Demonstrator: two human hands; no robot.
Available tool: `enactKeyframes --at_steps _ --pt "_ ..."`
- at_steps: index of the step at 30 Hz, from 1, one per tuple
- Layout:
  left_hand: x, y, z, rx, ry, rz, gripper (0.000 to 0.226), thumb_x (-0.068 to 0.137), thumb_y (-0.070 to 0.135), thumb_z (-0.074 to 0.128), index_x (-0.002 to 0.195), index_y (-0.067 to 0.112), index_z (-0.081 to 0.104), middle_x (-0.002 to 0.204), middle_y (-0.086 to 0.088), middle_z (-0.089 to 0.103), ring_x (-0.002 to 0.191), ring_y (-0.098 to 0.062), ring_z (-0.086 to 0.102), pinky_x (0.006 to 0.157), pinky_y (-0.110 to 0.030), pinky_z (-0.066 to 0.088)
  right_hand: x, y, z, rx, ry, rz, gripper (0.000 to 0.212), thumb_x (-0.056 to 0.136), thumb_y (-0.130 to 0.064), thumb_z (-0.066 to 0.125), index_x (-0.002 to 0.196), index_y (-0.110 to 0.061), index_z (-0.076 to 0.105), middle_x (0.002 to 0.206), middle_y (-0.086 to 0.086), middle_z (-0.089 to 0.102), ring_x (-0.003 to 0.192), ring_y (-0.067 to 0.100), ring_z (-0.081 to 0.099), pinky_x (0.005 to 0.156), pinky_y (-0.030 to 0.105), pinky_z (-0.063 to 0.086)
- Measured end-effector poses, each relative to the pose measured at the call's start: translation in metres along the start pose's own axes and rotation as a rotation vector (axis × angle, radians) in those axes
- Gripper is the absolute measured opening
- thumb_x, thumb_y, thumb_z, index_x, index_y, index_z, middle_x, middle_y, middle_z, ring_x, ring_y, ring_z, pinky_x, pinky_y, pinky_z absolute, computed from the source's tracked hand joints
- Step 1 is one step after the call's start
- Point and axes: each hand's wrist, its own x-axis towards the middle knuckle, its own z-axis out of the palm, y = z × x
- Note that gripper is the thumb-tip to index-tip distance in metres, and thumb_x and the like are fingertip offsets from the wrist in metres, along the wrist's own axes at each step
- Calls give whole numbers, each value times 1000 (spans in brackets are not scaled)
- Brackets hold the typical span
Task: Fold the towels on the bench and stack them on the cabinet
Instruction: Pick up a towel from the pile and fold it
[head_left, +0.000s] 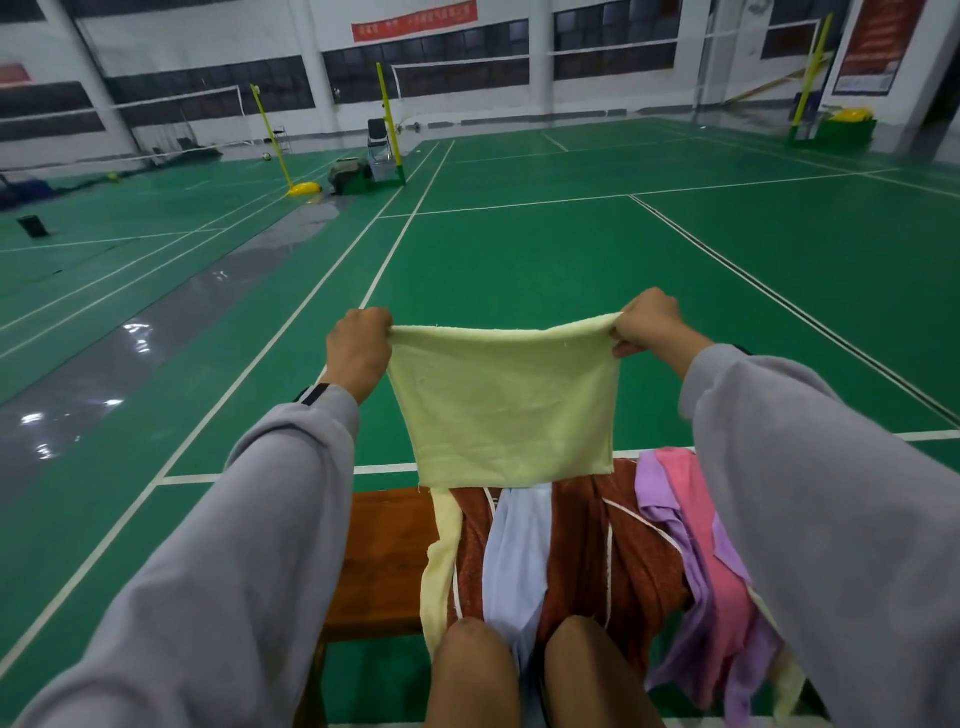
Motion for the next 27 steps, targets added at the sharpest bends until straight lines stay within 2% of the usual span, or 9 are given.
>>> enactKeyframes --at_steps 2,4,8,12,15,18,20,24,27 --pt "6 -3 -3 -83 37 -46 28 87 -2 49 95 10 72 90 -16 69 78 -36 61 65 -39 44 5 -8 1 162 -9 75 17 92 3 63 108 5 68 109 22 69 58 38 73 40 34 57" --pt "13 -4 -9 -239 98 -129 26 91 1 48 96 9 72 92 -15 71 79 -33 60 67 -38 44 10 -15 2 375 -9 101 20 91 9 61 109 6 68 113 23 68 72 40 74 45 37 59" --pt "12 0 -28 -586 193 -261 23 96 4 44 96 17 62 92 -6 65 82 -29 66 66 -44 61 -7 -28 -1 578 -27 -8 15 89 11 58 91 0 68 109 21 69 80 30 72 54 29 60" --pt "-14 -7 -31 -666 86 -306 16 94 6 50 97 18 61 95 -3 63 94 -31 64 80 -46 59 -41 -20 -1 878 -106 42 14 97 0 54 111 1 58 105 16 61 86 35 70 72 40 64" --pt "-52 -15 -19 -847 -60 -401 11 93 9 58 93 17 64 89 -2 63 92 -28 62 85 -49 59 -69 9 9 858 -119 114 20 99 -11 63 114 -1 53 111 18 59 81 35 69 74 46 64" --pt "-111 -12 -7 -919 -176 -429 5 97 8 63 99 8 67 86 -3 61 87 -22 54 69 -29 48 -96 54 24 747 -134 194 16 101 -15 61 113 -6 54 107 17 61 72 31 66 61 45 61" --pt "-146 -13 3 -926 -254 -449 8 96 10 66 100 4 70 86 -7 61 85 -21 53 65 -26 46 -111 86 30 552 -141 204 20 99 -25 61 113 -11 58 105 14 63 73 29 64 62 38 56" --pt "-193 -20 15 -1000 -419 -517 25 95 20 71 102 -3 72 102 -23 71 92 -31 65 88 -49 61 -125 125 30 428 -124 184 30 96 -25 64 118 -4 64 90 9 66 68 24 64 65 32 51" --pt "-209 -13 11 -986 -427 -509 27 98 21 68 106 -5 70 99 -19 69 89 -31 66 81 -49 61 -131 128 28 410 -183 150 25 95 -20 66 107 2 64 89 17 66 74 31 67 72 44 62"
